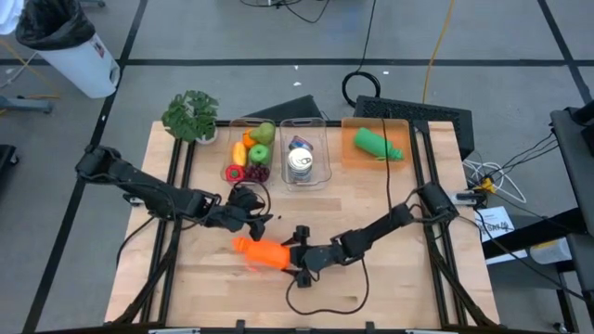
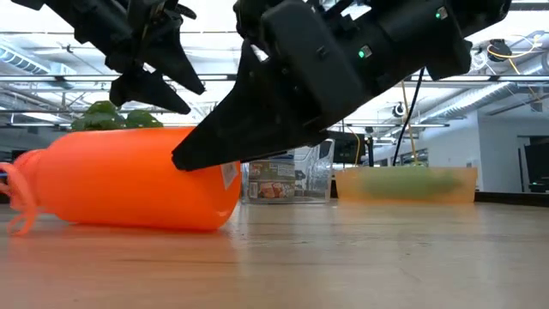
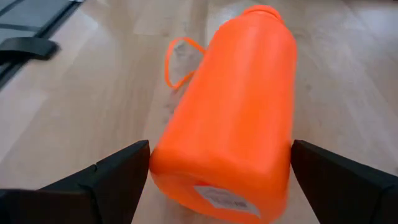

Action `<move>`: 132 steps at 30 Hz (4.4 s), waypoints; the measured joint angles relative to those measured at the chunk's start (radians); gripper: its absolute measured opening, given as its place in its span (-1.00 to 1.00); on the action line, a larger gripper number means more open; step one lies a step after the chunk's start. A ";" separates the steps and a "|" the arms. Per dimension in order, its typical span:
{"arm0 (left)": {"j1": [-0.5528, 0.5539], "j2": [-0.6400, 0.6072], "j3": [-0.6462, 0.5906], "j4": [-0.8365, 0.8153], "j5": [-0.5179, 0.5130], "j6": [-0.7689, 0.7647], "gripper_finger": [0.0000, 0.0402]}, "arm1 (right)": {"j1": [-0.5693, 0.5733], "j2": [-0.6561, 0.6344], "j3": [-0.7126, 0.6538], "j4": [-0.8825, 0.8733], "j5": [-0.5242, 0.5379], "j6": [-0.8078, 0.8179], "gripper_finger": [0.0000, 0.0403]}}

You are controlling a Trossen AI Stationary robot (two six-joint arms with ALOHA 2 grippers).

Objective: Pick & Place Food Item
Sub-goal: Put the orange water bottle into the orange bin, then return to Home Position

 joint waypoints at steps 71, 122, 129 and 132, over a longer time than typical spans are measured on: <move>-0.023 -0.486 0.000 0.061 0.046 0.829 0.21 | -0.768 -1.171 -0.699 -0.725 0.231 -0.447 0.44; 0.088 -0.853 -0.047 -0.162 0.072 0.619 0.21 | -0.688 -1.628 -0.559 -0.826 -0.176 0.082 0.77; 0.163 -0.889 -0.304 0.070 0.239 0.611 0.21 | -0.661 -1.649 -0.674 -0.636 -0.298 0.080 0.77; 0.214 -0.930 -0.349 0.066 0.238 0.608 0.21 | -0.660 -1.651 -0.690 -0.608 -0.338 0.073 0.77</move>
